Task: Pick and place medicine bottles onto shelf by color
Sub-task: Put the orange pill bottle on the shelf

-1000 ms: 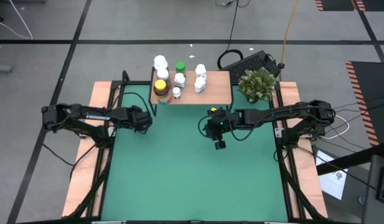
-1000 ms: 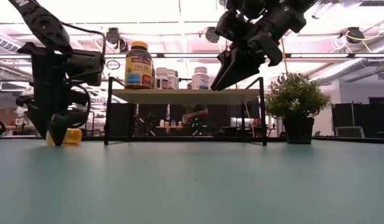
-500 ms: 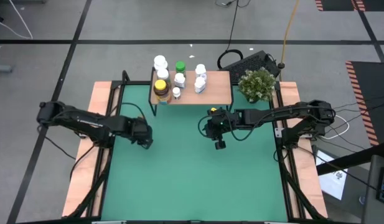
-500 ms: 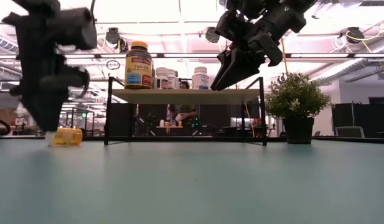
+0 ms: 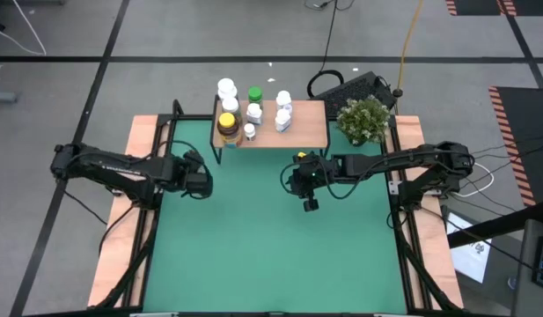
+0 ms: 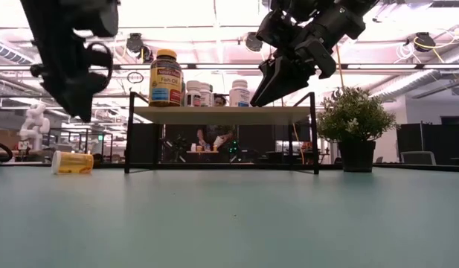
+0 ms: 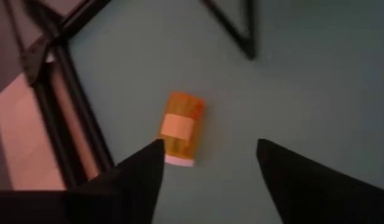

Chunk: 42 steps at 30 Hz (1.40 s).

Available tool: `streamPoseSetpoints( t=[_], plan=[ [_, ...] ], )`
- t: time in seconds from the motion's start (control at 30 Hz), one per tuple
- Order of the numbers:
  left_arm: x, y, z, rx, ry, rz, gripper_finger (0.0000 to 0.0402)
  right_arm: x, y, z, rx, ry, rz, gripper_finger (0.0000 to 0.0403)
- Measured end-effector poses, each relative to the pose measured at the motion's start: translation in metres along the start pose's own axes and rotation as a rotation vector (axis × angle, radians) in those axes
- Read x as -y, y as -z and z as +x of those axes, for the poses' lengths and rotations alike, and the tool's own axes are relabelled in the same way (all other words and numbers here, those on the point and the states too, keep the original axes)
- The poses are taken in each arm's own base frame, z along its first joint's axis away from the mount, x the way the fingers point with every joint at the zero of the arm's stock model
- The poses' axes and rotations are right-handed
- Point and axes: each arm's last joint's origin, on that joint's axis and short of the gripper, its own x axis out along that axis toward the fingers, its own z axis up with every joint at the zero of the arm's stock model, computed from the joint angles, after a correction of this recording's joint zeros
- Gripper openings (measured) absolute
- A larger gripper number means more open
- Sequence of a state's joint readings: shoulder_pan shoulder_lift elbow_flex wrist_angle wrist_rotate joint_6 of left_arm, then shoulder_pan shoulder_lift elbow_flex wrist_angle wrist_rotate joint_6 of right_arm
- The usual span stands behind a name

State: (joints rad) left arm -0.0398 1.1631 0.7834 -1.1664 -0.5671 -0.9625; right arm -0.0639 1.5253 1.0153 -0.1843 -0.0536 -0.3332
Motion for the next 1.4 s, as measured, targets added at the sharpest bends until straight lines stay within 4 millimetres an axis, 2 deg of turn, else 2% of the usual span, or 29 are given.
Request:
streamPoseSetpoints(
  t=[0.17,0.3,0.5,0.8,0.93,1.23,1.3,1.4],
  plan=[
    [-0.009,-0.002,0.029,-0.031,-0.052,-0.017,0.0328,0.0,0.0,0.0,0.003,0.0,0.0,0.0121],
    [-0.018,-0.001,0.054,-0.064,-0.07,-0.034,0.036,0.0,-0.001,0.0,0.009,0.001,0.001,0.0121],
    [-0.029,-0.001,0.08,-0.129,-0.005,-0.079,0.0365,0.0,-0.001,0.0,0.009,0.0,0.002,0.0121],
    [-0.035,0.005,0.098,-0.168,0.043,-0.167,0.0365,0.0,-0.001,0.0,0.008,-0.001,0.01,0.0121],
    [-0.032,0.01,0.098,-0.216,0.103,-0.16,0.0345,0.0,-0.001,0.0,0.008,-0.001,0.01,0.0121],
    [-0.024,0.015,0.093,-0.228,0.147,-0.153,0.0219,0.0,-0.001,0.0,0.008,-0.001,0.05,0.0121],
    [-0.021,0.016,0.092,-0.225,0.153,-0.145,0.0204,0.0,-0.001,0.0,0.01,-0.001,0.084,0.0121],
    [-0.016,0.019,0.089,-0.218,0.169,-0.111,0.0203,0.0,-0.001,0.0,0.018,0.001,0.131,0.0121]
  ],
)
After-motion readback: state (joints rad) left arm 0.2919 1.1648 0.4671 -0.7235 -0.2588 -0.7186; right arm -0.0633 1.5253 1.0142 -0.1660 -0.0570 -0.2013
